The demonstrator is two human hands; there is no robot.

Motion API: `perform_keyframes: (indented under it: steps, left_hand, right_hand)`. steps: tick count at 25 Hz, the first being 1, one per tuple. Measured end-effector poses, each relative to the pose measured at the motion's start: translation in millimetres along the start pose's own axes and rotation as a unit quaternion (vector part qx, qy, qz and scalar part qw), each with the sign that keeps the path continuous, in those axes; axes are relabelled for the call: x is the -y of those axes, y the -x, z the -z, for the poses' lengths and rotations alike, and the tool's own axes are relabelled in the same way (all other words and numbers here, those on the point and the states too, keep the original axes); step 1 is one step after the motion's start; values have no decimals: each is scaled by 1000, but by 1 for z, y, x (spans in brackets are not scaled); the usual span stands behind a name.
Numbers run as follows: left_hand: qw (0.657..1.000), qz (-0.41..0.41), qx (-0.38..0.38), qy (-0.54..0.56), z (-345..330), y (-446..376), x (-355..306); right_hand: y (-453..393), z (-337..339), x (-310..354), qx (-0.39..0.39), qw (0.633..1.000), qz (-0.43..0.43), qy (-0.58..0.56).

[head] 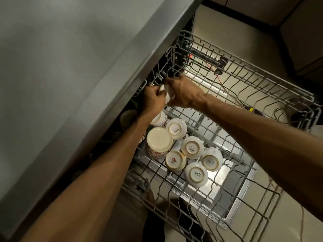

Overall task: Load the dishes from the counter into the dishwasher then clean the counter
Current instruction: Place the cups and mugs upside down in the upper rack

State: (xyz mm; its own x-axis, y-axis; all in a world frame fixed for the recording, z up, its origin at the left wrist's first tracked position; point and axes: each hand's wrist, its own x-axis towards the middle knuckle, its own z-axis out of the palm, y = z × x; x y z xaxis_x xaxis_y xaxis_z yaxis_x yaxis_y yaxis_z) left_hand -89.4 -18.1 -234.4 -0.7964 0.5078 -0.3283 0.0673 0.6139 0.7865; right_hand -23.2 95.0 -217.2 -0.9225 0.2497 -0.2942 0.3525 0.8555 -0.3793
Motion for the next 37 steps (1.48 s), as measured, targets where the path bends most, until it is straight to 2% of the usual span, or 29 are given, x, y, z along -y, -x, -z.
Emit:
perform_keyframes:
  steps: [4, 8, 11, 15, 19, 22, 25, 28, 32, 37]
  left_hand:
    - [1000, -8, 19, -23, -11, -2, 11]
    - [998, -30, -4, -49, -18, 1, 22]
    - [994, -37, -7, -98, -17, 9, 26]
    - [993, -41, 0, -113, -11, 17, 19]
    - [989, -26, 20, -141, -1, 32, 9]
    - [991, -41, 4, -130, 10, 63, -5]
    - [995, -82, -28, -57, 28, 115, -28]
    - [991, -110, -81, 6, 49, 170, -50]
    - [984, -111, -141, 5, 92, 238, -79]
    - [971, -74, -227, -11, 153, 286, -90]
  right_hand:
    - [-2, -10, -6, 18, 998, 17, 56]
    - [-4, -23, -7, -12, 996, 33, 82]
    - [-5, -34, -7, -15, 993, 23, 111]
    - [-7, -44, -8, -11, 991, 13, 131]
    - [-3, -46, -6, 4, 990, -8, 142]
    - [14, -29, 9, 18, 994, -31, 101]
    - [56, 4, 36, -20, 998, -12, 65]
    - [110, 35, 63, -93, 995, 23, 8]
    - [171, 75, 112, -187, 977, 62, -76]
    - [216, 113, 170, -212, 964, 101, -122]
